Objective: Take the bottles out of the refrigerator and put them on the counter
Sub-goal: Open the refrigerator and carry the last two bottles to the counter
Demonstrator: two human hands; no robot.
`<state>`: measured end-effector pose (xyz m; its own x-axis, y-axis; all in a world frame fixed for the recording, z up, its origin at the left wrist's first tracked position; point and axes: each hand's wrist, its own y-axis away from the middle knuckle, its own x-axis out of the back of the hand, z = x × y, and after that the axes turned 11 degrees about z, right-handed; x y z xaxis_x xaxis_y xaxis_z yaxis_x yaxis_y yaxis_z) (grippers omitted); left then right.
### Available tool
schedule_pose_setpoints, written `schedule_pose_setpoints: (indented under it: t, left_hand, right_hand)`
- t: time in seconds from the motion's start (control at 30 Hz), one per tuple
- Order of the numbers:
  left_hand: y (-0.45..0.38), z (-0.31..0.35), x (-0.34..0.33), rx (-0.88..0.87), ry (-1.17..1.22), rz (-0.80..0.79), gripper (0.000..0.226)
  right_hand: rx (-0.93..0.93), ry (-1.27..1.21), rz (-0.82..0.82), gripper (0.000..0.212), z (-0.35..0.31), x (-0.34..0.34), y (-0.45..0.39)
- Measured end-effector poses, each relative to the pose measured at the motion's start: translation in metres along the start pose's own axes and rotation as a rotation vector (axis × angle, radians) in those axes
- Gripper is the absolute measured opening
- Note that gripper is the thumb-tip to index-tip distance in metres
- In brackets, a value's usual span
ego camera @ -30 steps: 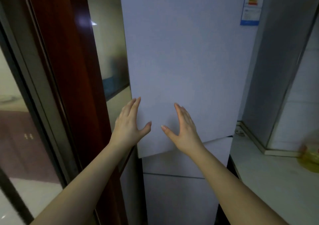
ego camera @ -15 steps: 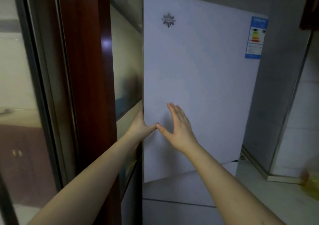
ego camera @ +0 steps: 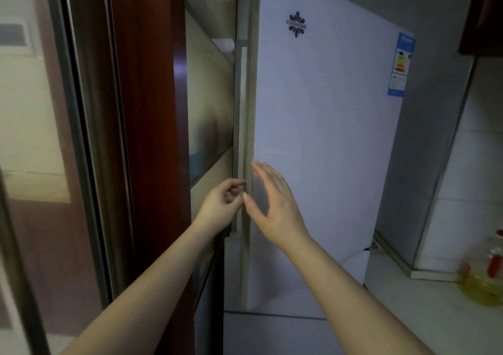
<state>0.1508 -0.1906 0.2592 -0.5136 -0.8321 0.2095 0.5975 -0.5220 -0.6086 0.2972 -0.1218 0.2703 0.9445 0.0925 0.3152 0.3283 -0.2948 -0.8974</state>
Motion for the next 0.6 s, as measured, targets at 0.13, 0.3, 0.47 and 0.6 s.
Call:
schedule_pose_setpoints:
  t: [0.13,0.3,0.47,0.6]
  left_hand:
    - [0.017,0.004,0.006,-0.074,0.061,-0.133,0.022]
    - [0.028,0.006,-0.006,-0.132,-0.023,-0.120,0.024]
    - [0.032,0.014,-0.033,-0.023,0.105,-0.118,0.034]
    - [0.038,0.018,-0.057,-0.091,0.113,-0.138,0.038]
  right_hand:
    - [0.084,0.019,-0.001,0.057,-0.031,0.010,0.001]
    - [0.120,0.062,-0.004,0.057,-0.043,0.021,0.008]
    - [0.102,0.215,-0.078,0.055,-0.032,0.036,0.018]
    - [0.163,0.461,-0.011,0.054,-0.021,0.067,0.035]
